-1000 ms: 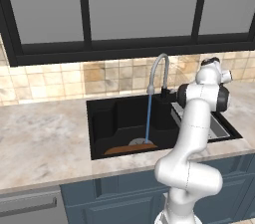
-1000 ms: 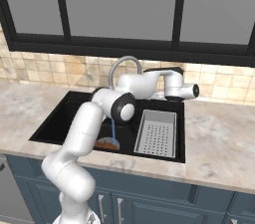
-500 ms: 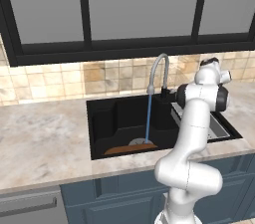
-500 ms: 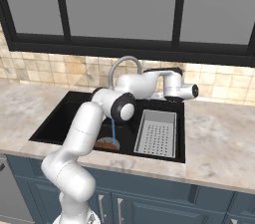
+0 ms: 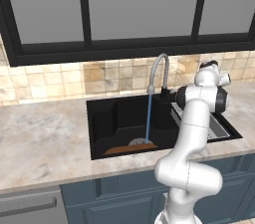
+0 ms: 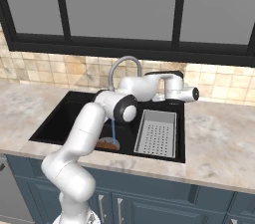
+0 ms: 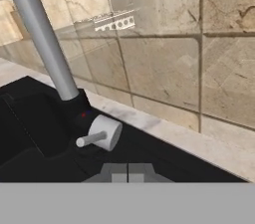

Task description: Turn on the sink faucet with hot water and rinse the cutting board for ten seconds, then turn off the faucet. Push the cutting board to reach the water if necessary.

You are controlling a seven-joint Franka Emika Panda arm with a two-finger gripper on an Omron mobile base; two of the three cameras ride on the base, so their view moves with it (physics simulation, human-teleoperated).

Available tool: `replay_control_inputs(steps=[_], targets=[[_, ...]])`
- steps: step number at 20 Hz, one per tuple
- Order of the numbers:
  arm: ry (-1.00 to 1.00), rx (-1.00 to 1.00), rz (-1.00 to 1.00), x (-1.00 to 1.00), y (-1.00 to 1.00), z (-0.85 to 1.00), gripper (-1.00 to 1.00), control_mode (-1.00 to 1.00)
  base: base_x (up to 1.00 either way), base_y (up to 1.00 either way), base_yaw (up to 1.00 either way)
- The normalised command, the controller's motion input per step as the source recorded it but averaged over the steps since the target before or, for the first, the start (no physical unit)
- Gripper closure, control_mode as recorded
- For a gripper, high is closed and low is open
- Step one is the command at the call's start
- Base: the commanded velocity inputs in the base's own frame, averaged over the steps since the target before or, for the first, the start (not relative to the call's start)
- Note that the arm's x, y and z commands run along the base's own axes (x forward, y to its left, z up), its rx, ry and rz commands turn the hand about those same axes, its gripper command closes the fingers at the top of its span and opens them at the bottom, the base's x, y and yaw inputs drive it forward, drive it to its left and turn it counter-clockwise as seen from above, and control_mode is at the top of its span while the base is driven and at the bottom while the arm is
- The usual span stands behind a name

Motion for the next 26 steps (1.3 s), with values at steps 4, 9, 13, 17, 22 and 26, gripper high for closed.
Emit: replay_control_inputs(steps=[4, 9, 13, 17, 22, 26], targets=[[0.0, 0.0, 0.0, 0.08, 0.06, 0.0, 1.0, -1.0, 0.0, 0.0, 0.0], [0.0, 0.0, 0.0, 0.15, 0.07, 0.0, 1.0, -1.0, 0.0, 0.0, 0.0], [0.0, 0.0, 0.0, 0.05, 0.0, -0.01, 1.0, -1.0, 0.0, 0.0, 0.0], [0.0, 0.0, 0.0, 0.02, 0.0, -0.03, 1.0, -1.0, 0.0, 0.0, 0.0], [0.0, 0.0, 0.0, 0.0, 0.0, 0.0, 1.0, -1.0, 0.0, 0.0, 0.0], [0.0, 0.0, 0.0, 0.0, 0.0, 0.0, 1.0, -1.0, 0.0, 0.0, 0.0]])
